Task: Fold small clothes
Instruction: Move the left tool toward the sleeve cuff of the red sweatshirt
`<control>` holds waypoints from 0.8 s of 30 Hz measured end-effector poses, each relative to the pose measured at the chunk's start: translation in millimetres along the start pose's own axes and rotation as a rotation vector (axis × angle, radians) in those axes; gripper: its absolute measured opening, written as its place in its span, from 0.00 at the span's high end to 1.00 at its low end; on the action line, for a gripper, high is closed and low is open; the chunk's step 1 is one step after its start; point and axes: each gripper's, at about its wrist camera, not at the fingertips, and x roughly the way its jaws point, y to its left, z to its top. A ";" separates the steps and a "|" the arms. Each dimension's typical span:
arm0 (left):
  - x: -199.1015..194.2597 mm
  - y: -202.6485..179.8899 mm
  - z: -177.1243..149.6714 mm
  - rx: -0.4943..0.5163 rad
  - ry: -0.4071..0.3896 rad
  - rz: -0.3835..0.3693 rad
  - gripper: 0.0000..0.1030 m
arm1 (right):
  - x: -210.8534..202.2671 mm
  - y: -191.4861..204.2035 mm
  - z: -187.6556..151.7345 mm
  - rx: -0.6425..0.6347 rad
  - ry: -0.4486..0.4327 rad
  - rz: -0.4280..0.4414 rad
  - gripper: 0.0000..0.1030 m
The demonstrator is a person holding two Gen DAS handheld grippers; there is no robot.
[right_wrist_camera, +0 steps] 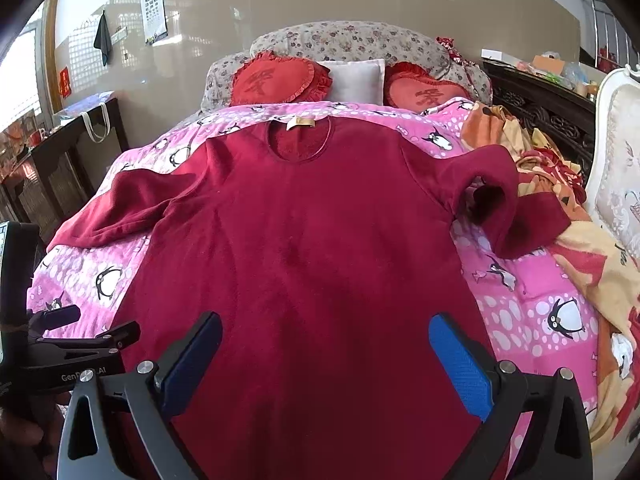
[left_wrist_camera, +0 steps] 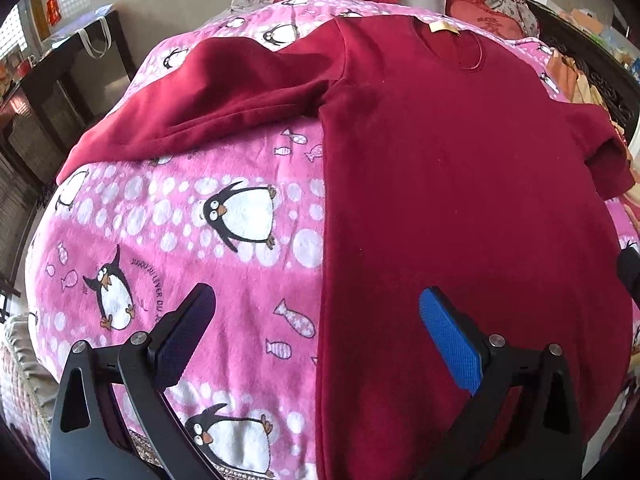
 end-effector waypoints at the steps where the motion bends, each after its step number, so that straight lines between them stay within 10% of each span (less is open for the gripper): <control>1: -0.7 2.3 -0.3 -0.008 0.000 -0.008 0.00 | -0.3 1.2 0.2 -0.002 0.003 -0.001 0.00; 16: 2.5 13.0 0.8 -0.043 0.009 -0.050 0.00 | 5.9 9.4 8.4 -0.060 -0.021 -0.035 0.00; 24: -1.7 64.6 38.1 -0.078 -0.059 -0.081 0.00 | 76.9 -6.3 27.3 -0.105 0.013 -0.094 0.00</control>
